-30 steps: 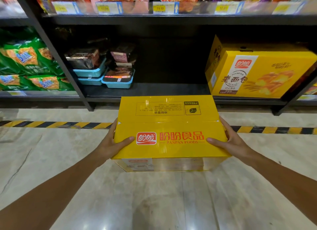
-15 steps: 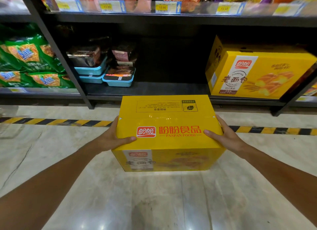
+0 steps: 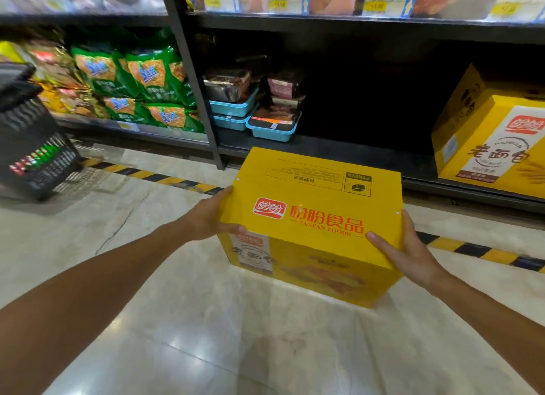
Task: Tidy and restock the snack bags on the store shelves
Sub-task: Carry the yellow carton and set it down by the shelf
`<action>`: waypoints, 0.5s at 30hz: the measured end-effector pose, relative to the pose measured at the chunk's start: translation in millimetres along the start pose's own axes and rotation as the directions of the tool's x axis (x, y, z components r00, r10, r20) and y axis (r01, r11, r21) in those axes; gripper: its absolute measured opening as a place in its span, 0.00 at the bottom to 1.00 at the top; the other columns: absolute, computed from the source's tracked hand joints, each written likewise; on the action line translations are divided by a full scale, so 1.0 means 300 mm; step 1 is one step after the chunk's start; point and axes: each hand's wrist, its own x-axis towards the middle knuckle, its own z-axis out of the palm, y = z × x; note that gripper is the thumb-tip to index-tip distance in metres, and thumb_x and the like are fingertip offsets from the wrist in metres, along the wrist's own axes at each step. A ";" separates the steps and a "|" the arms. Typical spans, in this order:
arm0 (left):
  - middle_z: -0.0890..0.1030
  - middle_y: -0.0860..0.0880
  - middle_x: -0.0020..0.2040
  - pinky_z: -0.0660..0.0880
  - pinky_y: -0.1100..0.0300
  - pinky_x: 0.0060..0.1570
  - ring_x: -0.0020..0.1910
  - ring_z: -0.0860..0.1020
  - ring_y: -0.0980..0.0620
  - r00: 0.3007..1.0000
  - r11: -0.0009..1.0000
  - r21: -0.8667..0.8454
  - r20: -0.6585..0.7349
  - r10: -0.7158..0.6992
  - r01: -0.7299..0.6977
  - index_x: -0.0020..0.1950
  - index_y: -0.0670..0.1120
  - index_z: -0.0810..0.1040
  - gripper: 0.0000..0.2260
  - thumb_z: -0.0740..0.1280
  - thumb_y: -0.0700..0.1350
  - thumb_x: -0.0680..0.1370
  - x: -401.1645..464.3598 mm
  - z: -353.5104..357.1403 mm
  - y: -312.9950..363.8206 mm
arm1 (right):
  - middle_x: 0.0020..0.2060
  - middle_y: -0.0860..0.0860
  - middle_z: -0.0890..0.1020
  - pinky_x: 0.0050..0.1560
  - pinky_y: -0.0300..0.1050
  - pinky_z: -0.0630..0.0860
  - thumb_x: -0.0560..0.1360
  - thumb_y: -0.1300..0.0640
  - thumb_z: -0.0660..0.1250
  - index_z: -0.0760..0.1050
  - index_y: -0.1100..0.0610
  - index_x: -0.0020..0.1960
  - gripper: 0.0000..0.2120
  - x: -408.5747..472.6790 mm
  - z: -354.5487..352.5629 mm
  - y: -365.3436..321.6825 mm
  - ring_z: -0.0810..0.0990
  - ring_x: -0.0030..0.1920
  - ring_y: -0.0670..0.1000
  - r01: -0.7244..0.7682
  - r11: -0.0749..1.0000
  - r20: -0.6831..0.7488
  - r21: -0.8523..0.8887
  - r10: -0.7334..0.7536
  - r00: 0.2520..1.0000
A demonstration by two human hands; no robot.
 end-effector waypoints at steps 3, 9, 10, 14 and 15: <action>0.64 0.42 0.80 0.69 0.44 0.70 0.76 0.67 0.39 0.974 0.997 -0.011 -0.213 -0.073 0.072 0.83 0.51 0.58 0.40 0.74 0.53 0.76 -0.030 -0.051 -0.140 | 0.70 0.42 0.72 0.67 0.53 0.73 0.73 0.39 0.68 0.48 0.38 0.77 0.40 0.006 0.150 -0.032 0.74 0.68 0.49 0.057 0.998 0.045 -0.009 -0.057 0.997; 0.74 0.39 0.72 0.75 0.42 0.66 0.67 0.74 0.40 0.890 0.855 -0.478 -0.273 -0.364 0.203 0.79 0.49 0.67 0.33 0.62 0.66 0.80 -0.106 0.041 -0.259 | 0.58 0.21 0.76 0.64 0.39 0.76 0.78 0.39 0.66 0.44 0.38 0.82 0.41 -0.110 0.414 -0.050 0.79 0.61 0.33 0.128 0.992 0.319 0.010 -0.125 0.940; 0.72 0.45 0.74 0.75 0.42 0.67 0.66 0.73 0.44 0.918 0.785 -0.584 -0.164 -0.362 0.205 0.81 0.51 0.63 0.35 0.62 0.67 0.80 -0.131 0.082 -0.230 | 0.58 0.25 0.77 0.61 0.38 0.77 0.79 0.40 0.67 0.53 0.38 0.80 0.35 -0.124 0.416 -0.061 0.80 0.60 0.35 0.189 0.981 0.358 -0.047 -0.160 0.920; 0.70 0.56 0.72 0.74 0.43 0.67 0.71 0.73 0.49 0.956 0.617 -0.787 -0.188 -0.224 -0.010 0.82 0.58 0.47 0.42 0.71 0.58 0.76 -0.186 0.216 -0.135 | 0.45 0.39 0.87 0.53 0.40 0.80 0.81 0.54 0.70 0.83 0.43 0.54 0.07 -0.024 0.345 -0.109 0.85 0.50 0.41 0.366 0.924 -0.007 -0.107 -0.369 0.930; 0.71 0.56 0.72 0.77 0.46 0.66 0.71 0.74 0.50 0.953 0.603 -0.795 -0.231 -0.194 -0.070 0.81 0.58 0.46 0.45 0.73 0.56 0.74 -0.195 0.233 -0.128 | 0.45 0.41 0.86 0.54 0.42 0.81 0.81 0.55 0.70 0.82 0.45 0.56 0.07 0.023 0.324 -0.120 0.84 0.49 0.42 0.394 0.913 -0.127 -0.104 -0.405 0.906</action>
